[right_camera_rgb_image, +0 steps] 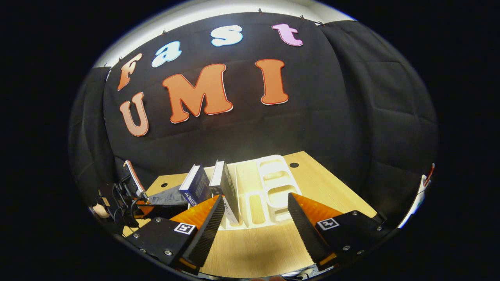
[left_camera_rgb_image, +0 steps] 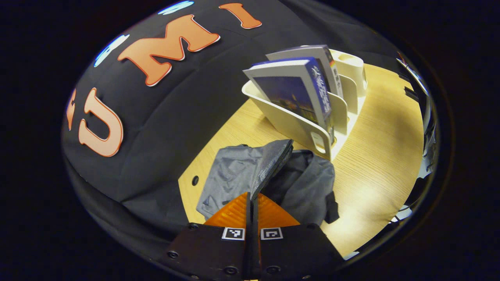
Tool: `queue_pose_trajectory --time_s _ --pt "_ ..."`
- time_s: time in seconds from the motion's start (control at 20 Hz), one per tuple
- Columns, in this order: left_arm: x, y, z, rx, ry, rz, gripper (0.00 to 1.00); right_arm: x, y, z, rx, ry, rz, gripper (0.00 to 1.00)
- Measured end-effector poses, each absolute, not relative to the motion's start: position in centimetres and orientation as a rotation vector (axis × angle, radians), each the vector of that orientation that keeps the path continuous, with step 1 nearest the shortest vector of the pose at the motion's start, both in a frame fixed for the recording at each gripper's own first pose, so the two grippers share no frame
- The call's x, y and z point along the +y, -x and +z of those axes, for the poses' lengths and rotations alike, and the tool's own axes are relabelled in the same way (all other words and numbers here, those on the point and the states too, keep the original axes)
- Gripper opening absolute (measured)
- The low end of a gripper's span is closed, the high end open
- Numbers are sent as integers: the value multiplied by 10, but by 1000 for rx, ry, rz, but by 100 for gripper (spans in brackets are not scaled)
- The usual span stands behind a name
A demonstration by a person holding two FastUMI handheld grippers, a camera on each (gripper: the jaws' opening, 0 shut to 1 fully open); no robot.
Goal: Open the schoolbag, grab two books from the bookshelf and put them into the schoolbag.
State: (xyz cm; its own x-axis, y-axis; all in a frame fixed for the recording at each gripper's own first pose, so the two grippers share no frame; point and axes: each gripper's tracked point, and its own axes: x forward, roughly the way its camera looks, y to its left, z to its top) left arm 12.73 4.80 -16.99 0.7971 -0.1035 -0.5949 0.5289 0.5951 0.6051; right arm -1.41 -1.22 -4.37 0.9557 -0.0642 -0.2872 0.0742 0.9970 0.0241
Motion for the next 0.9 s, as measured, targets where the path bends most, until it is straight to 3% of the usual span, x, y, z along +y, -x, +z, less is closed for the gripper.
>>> queue_pose_trajectory --time_s 0.5,0.7,0.9 --pt "80 -196 -70 425 -809 -290 1 69 -22 3 410 -85 47 97" --pt "79 -199 -70 422 -735 -302 1 111 -81 24 518 -88 94 97" --pt "85 -200 -68 422 -728 -299 0 153 -137 -7 752 -107 126 97"
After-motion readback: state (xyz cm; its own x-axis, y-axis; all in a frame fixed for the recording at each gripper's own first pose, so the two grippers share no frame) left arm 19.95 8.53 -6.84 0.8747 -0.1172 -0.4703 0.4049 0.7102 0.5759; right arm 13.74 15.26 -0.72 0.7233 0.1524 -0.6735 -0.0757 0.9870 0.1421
